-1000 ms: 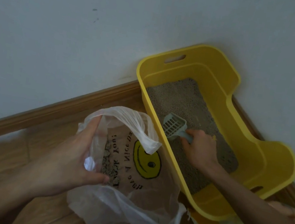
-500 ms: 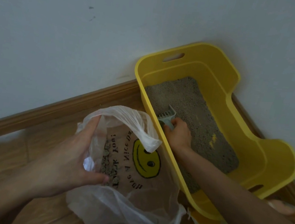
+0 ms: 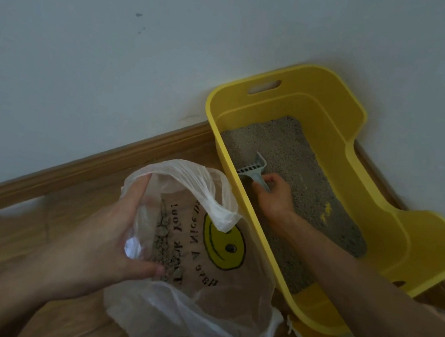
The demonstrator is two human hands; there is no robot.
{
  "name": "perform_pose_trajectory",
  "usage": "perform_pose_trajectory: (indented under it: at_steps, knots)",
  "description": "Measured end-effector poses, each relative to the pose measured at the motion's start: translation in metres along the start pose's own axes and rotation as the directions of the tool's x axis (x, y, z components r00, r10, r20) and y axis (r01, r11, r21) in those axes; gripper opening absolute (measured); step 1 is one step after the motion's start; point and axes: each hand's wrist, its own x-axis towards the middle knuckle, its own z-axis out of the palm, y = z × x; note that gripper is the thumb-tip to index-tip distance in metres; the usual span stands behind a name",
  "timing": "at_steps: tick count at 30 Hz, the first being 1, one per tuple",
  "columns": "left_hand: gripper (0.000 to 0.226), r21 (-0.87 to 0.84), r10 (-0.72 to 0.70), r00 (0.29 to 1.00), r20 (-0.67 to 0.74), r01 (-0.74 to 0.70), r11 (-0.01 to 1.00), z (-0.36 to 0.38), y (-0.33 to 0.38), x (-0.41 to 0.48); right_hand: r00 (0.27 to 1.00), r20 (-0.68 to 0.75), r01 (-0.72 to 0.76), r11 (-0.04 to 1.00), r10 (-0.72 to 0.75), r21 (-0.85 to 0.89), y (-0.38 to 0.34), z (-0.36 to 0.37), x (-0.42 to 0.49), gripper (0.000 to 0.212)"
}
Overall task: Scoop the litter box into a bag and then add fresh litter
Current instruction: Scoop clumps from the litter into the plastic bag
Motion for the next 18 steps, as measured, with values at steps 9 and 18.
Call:
perform_pose_trajectory:
  at_steps: [9,18]
  knots:
    - [0.127,-0.025,-0.009,1.0,0.005,0.009,1.0,-0.001,-0.006,0.0,0.997,0.005,0.082,0.996,-0.082,0.015,0.018,-0.019,-0.003,0.002]
    - [0.121,-0.042,0.038,0.999,-0.035,-0.039,0.998,0.0,-0.003,-0.001,0.976,-0.049,0.211,0.977,-0.21,0.03,0.028,-0.046,-0.021,0.012]
